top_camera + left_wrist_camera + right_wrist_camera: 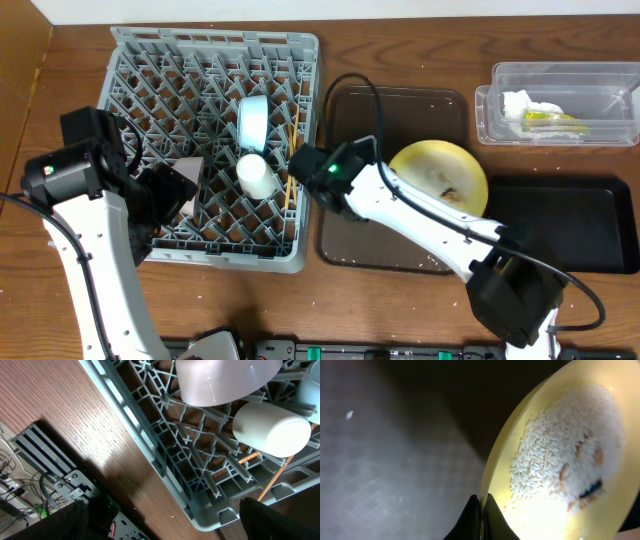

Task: Sort waste into correct bins and load items into the dishwasher
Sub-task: 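Drag the yellow plate across the brown tray and lift it, then carry the yellow plate right over the black tray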

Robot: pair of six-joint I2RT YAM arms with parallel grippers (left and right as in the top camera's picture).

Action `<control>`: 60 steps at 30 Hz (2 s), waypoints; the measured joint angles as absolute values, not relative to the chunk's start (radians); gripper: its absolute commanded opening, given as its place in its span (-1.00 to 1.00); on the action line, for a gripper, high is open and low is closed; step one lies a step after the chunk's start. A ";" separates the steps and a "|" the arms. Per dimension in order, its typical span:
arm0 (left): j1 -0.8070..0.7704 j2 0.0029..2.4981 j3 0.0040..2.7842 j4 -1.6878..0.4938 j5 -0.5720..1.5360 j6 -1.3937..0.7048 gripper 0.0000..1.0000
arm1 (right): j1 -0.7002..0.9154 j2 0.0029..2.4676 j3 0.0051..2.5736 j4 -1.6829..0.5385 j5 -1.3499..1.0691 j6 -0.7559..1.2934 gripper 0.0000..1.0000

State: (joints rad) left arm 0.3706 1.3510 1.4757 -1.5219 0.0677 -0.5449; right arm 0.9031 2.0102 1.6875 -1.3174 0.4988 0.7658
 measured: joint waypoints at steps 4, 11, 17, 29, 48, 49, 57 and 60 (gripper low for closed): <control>0.371 1.351 1.476 -1.522 0.067 -0.545 0.96 | 0.848 2.010 1.729 -1.325 0.512 0.802 -0.98; 0.371 1.351 1.476 -1.522 0.068 -0.545 0.96 | 0.709 2.010 1.803 -1.362 0.516 0.890 -0.98; 0.371 1.351 1.476 -1.522 0.068 -0.545 0.96 | 0.571 1.985 1.831 -1.377 0.511 0.920 -0.97; 0.371 1.351 1.476 -1.522 0.067 -0.545 0.96 | 0.313 1.912 1.837 -1.420 0.386 1.038 -0.97; 0.371 1.351 1.476 -1.522 0.068 -0.545 0.96 | -0.046 1.912 1.837 -1.399 0.047 1.030 -0.98; 0.371 1.351 1.476 -1.522 0.068 -0.545 0.96 | -0.068 1.912 1.837 -1.399 0.020 1.015 -0.97; 0.371 1.351 1.476 -1.522 0.068 -0.545 0.96 | -0.221 1.912 1.837 -1.403 -0.221 0.895 -0.97; 0.371 1.351 1.476 -1.522 0.068 -0.545 0.96 | -0.273 1.912 1.837 -1.421 -0.305 0.855 -0.98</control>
